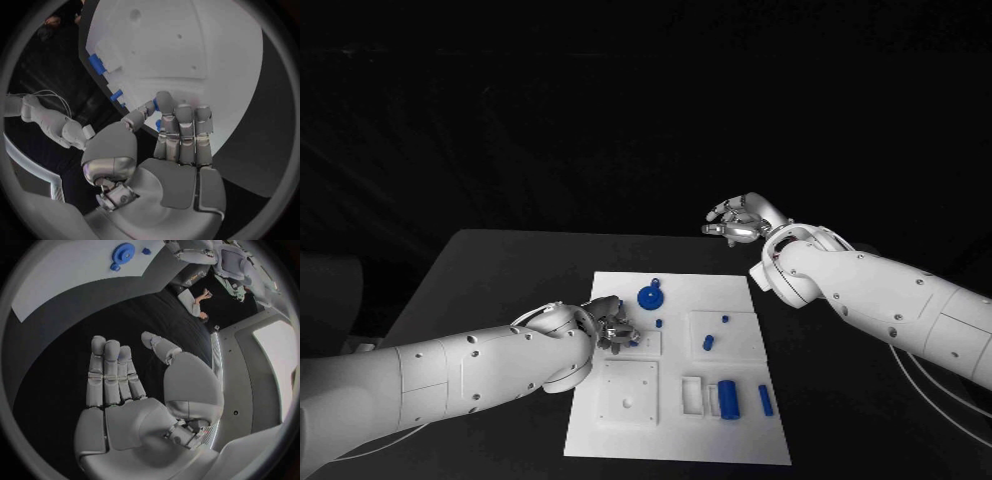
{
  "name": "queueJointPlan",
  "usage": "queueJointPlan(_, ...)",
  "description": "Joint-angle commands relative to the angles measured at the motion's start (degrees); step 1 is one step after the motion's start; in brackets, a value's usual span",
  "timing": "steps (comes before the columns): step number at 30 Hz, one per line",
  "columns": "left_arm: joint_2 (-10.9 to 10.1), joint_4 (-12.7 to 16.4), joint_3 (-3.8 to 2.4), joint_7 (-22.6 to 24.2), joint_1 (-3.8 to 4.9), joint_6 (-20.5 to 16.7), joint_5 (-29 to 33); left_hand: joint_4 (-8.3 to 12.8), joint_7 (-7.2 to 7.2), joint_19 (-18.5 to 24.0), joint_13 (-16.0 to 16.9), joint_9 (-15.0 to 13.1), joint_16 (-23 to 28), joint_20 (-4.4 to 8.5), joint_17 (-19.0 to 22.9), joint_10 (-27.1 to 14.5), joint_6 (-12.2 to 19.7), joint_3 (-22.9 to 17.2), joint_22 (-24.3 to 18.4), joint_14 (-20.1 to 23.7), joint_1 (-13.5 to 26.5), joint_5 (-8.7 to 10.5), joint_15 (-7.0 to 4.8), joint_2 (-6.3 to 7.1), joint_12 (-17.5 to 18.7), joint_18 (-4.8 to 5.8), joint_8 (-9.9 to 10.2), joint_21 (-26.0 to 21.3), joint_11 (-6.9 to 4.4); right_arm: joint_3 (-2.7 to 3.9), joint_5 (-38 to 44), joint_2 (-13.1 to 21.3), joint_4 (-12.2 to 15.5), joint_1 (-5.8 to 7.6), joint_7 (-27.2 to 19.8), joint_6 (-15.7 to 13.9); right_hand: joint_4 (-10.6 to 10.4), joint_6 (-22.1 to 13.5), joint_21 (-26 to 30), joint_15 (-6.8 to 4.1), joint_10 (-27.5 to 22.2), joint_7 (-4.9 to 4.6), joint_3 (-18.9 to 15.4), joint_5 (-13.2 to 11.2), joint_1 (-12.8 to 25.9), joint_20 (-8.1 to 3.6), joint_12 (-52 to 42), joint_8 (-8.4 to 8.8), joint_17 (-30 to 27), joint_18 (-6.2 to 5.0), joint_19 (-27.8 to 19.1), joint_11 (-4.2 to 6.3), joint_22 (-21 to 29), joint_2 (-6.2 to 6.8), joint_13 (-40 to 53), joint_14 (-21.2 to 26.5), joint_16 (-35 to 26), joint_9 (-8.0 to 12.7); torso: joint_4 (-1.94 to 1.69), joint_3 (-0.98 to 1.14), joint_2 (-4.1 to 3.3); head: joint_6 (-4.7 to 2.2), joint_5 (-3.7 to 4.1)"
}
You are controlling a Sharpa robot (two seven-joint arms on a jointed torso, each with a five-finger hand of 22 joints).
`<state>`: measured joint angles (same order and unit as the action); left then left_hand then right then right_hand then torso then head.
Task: Assemble the parts on the task board
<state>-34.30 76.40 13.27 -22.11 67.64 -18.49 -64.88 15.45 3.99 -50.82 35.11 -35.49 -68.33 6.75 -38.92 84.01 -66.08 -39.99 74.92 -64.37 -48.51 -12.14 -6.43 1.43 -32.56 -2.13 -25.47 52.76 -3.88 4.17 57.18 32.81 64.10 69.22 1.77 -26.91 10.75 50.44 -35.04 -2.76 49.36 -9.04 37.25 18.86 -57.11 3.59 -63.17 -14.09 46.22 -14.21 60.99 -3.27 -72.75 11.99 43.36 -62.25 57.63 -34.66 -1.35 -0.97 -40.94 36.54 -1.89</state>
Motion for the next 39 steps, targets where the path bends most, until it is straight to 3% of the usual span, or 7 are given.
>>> queueJointPlan(1,0.3,0.2,0.12,0.3,-0.35,2.3,1.5,0.0,-3.12,-0.2,-0.2,-0.3,-0.2,5.26,0.3,-1.6,-2.3,-0.2,0.5,0.5,-0.3,4.01,-0.28,-1.84,-0.1,0.32,0.2,-0.4,-0.76,0.03,0.2,0.0,0.0,-0.07,0.0,0.9,0.0,0.1,0.3,0.03,-0.4,-0.32,-0.4,0.2,0.4,0.08,-0.3,0.1,-0.1,-0.79,0.5,0.09,-0.1,-0.23,-0.1,-0.2,-0.4,-0.1,0.0,-0.01,0.01,0.0,0.05)
queueJointPlan(9,0.1,0.4,-0.18,0.2,-0.17,3.1,2.5,0.5,-3.16,-0.1,-0.2,-0.7,-0.3,5.29,0.5,-1.5,-2.3,-0.3,0.7,0.4,-0.2,3.38,-0.32,-2.02,-0.3,0.36,0.2,-0.5,-0.76,0.03,0.3,-0.1,-0.1,-0.26,0.0,1.0,0.0,0.0,0.3,0.04,-0.4,-0.32,-0.4,0.3,0.4,0.08,-0.3,0.11,-0.1,-0.79,0.5,0.08,-0.1,-0.24,-0.1,-0.2,-0.4,-0.1,-0.05,0.0,0.02,-0.03,0.09)
queueJointPlan(18,-0.1,0.8,-0.33,0.2,0.2,5.3,4.0,0.4,-2.96,0.1,-0.4,-1.1,-0.1,5.26,0.9,-2.1,-1.8,-0.3,0.8,0.9,0.2,5.18,-0.27,-2.44,-0.2,0.49,0.5,-0.8,-0.63,0.03,0.3,-0.2,-0.2,-0.28,0.1,1.3,0.0,0.0,0.3,0.05,-0.4,-0.33,-0.4,0.3,0.4,0.09,-0.3,0.12,-0.1,-0.79,0.4,0.08,-0.1,-0.24,-0.2,-0.2,-0.4,-0.1,-0.05,-0.05,0.05,-0.08,0.11)
queueJointPlan(29,-0.1,0.7,-0.57,0.3,0.49,4.9,4.0,0.4,-2.93,0.2,-0.5,-1.2,-0.1,5.26,1.0,-2.2,-1.7,-0.4,0.8,1.0,0.1,5.31,-0.25,-2.48,-0.2,0.51,0.6,-0.9,-0.6,0.03,0.4,-0.3,-0.3,-0.37,0.1,1.3,0.1,0.0,0.4,0.06,-0.5,-0.33,-0.4,0.3,0.4,0.09,-0.4,0.13,-0.1,-0.79,0.4,0.07,-0.2,-0.24,-0.3,-0.2,-0.4,-0.1,-0.03,-0.01,0.03,-0.21,0.0)
queueJointPlan(33,0.0,0.5,-1.21,0.3,0.49,4.7,4.0,0.4,-2.92,0.2,-0.5,-1.2,-0.1,5.25,1.0,-2.3,-1.7,-0.5,0.9,1.0,0.1,5.3,-0.25,-2.52,-0.2,0.51,0.6,-0.9,-0.6,0.03,0.4,-0.4,-0.4,-0.47,0.1,1.3,0.1,0.0,0.4,0.06,-0.5,-0.34,-0.4,0.3,0.4,0.1,-0.4,0.14,-0.1,-0.79,0.4,0.07,-0.2,-0.25,-0.3,-0.2,-0.4,-0.1,0.01,-0.01,0.01,-0.25,-0.02)
queueJointPlan(39,0.2,-0.1,-1.63,-0.2,0.55,5.7,3.9,0.3,-2.87,0.2,-0.5,-1.3,-0.1,5.25,1.1,-2.4,-1.5,-0.5,0.9,1.1,0.1,5.55,-0.26,-2.53,-0.1,0.54,0.7,-0.9,-0.61,0.03,0.4,-0.4,-0.5,-0.51,0.1,1.5,0.1,0.0,0.4,0.07,-0.5,-0.34,-0.5,0.3,0.4,0.1,-0.4,0.14,-0.1,-0.79,0.4,0.06,-0.2,-0.26,-0.3,-0.2,-0.4,-0.1,0.0,0.01,0.01,-0.33,-0.04)
